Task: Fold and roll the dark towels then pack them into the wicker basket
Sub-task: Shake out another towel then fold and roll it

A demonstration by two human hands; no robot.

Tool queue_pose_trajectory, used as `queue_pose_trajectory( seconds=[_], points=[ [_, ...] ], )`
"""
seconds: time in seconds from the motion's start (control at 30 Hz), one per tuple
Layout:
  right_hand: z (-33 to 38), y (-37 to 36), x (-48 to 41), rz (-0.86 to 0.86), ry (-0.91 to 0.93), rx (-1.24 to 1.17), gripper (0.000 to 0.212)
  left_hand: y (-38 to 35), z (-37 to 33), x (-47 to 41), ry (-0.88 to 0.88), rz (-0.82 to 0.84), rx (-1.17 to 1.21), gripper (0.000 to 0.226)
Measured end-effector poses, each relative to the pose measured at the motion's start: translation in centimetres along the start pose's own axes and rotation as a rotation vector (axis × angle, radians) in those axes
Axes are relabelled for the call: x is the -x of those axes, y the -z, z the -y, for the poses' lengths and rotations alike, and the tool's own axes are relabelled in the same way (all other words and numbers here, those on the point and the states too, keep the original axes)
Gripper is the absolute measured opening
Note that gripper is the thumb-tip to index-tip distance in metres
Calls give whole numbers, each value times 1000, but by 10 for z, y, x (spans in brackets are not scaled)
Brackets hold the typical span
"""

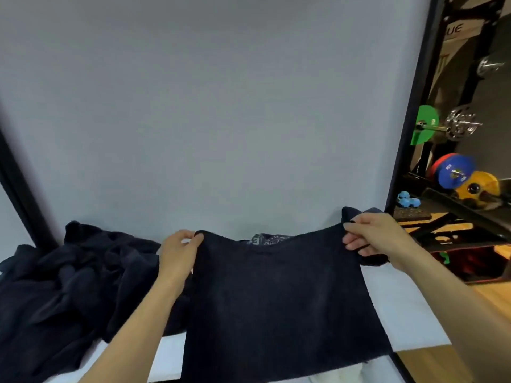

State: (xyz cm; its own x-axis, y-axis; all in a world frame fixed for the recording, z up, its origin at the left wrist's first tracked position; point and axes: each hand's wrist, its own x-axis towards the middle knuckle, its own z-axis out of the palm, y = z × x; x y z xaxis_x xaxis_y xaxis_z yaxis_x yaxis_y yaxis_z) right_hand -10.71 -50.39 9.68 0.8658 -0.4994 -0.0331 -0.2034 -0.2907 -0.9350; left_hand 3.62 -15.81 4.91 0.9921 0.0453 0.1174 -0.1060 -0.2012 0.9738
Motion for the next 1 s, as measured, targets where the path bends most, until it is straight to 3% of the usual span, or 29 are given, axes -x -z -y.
queue_pose_trajectory(
  seconds=[0.23, 0.33, 0.43, 0.53, 0.63, 0.83, 1.0],
  points=[
    [2, -36, -128, -46, 0, -101, 35, -48, 6, -116, 110, -89, -57, 22],
    [-33, -66, -143, 73, -45, 124, 52, -63, 28, -111, 164, 53, -217, 48],
    [-72, -84, -122, 151, 2, 396, 56, -63, 46, -78, 221, 209, -339, 70],
    [-90, -84, -89, 46, 82, 531, 54, -49, 51, -42, 157, 255, -540, 63],
    [-96, -71, -45, -44, 17, 618, 49, -26, 48, -4, 123, 294, -718, 61],
    [-100, -44, 37, 62, -151, 429, 31, 16, 45, 62, 122, 295, -704, 31],
    [-103, -37, 78, 75, -109, 68, 41, 33, 51, 91, 155, 302, -488, 33]
  ],
)
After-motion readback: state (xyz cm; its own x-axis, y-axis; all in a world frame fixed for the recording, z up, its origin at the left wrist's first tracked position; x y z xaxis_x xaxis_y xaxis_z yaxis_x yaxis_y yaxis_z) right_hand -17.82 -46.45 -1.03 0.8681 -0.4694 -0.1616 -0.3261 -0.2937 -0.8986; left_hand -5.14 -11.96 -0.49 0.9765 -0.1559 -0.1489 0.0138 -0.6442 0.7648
